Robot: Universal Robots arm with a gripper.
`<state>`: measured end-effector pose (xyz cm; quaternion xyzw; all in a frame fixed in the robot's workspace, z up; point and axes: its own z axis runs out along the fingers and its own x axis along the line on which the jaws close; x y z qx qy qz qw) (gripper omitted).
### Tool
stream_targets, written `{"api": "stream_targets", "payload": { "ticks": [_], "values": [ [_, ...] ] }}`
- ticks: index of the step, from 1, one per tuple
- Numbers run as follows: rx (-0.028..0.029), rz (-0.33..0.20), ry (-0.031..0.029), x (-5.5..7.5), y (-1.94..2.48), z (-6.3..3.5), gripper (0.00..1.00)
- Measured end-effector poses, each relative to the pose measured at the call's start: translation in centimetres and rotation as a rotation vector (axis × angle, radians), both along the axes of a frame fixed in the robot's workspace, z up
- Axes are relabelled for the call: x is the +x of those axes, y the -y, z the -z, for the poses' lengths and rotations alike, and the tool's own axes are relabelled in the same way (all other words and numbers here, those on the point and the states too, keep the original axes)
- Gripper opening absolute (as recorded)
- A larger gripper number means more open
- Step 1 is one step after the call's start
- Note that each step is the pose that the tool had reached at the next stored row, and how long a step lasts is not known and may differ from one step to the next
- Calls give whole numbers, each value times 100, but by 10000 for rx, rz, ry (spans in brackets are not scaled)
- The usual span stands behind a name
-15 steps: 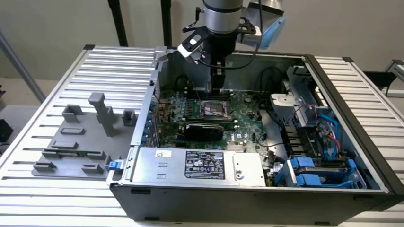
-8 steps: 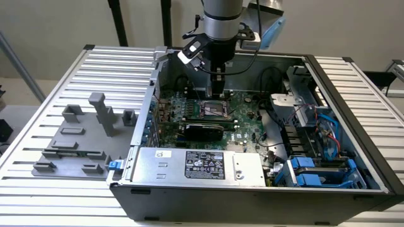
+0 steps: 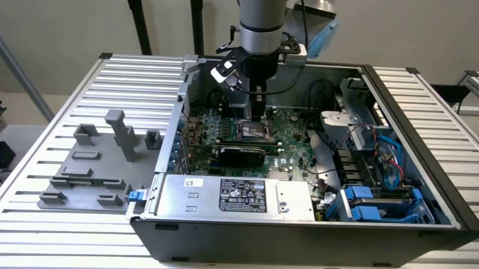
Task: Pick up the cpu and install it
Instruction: 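Place the cpu into insertion slot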
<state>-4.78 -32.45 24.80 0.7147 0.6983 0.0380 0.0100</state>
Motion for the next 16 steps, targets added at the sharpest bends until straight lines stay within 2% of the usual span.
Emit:
{"api": "stream_targets", "payload": {
  "ticks": [3,6,10,16],
  "values": [
    [-42,0,49,-14,0,39,55],
    [-121,1,80,-19,0,73,55],
    [-224,-1,108,-19,0,123,55],
    [-339,0,142,-19,0,205,55]
  ]
}}
